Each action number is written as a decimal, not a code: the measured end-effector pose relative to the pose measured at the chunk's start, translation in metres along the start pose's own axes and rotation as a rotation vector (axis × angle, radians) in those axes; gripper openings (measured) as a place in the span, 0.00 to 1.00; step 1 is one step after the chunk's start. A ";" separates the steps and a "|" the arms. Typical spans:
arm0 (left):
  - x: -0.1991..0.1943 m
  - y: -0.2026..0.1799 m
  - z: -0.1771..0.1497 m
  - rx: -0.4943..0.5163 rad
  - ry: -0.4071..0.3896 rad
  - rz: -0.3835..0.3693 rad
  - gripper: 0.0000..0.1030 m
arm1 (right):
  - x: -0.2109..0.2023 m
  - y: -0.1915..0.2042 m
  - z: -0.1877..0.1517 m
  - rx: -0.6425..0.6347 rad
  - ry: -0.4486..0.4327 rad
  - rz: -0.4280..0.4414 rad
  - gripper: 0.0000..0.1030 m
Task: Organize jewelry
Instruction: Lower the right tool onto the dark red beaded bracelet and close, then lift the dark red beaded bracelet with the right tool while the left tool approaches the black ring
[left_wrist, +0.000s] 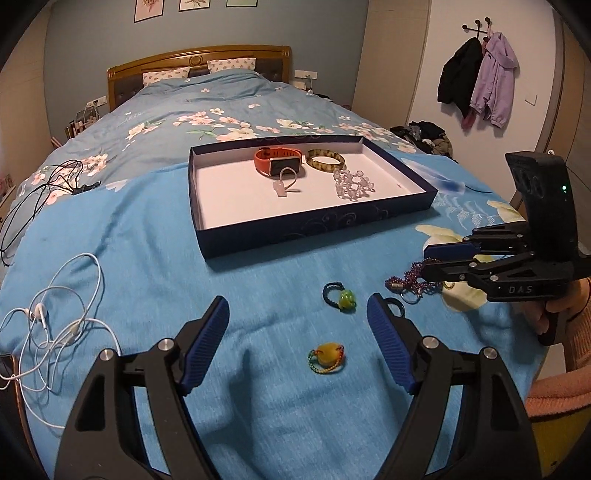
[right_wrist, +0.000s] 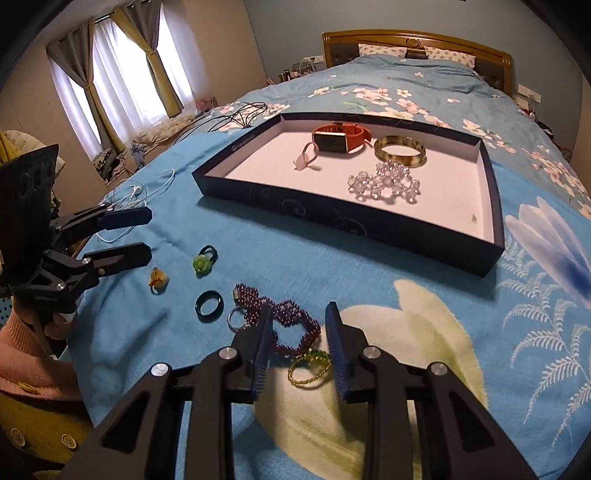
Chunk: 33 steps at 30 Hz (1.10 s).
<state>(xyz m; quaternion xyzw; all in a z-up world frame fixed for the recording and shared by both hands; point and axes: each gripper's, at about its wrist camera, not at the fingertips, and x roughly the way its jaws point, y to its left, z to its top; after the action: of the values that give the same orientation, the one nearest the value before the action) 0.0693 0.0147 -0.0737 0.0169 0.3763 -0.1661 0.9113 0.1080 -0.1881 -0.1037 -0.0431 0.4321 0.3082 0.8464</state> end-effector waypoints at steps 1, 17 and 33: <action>0.000 0.000 -0.001 -0.001 0.002 -0.002 0.74 | 0.000 0.000 -0.001 -0.004 -0.001 -0.003 0.25; 0.003 -0.006 -0.016 -0.013 0.047 -0.038 0.74 | -0.017 0.002 0.007 0.013 -0.070 0.019 0.03; 0.010 -0.015 -0.016 0.003 0.076 -0.072 0.65 | -0.025 0.000 0.009 0.024 -0.086 -0.010 0.22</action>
<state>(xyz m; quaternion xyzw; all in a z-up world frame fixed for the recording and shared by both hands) 0.0600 0.0004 -0.0908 0.0109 0.4106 -0.1986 0.8899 0.1035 -0.1967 -0.0793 -0.0218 0.3989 0.3004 0.8661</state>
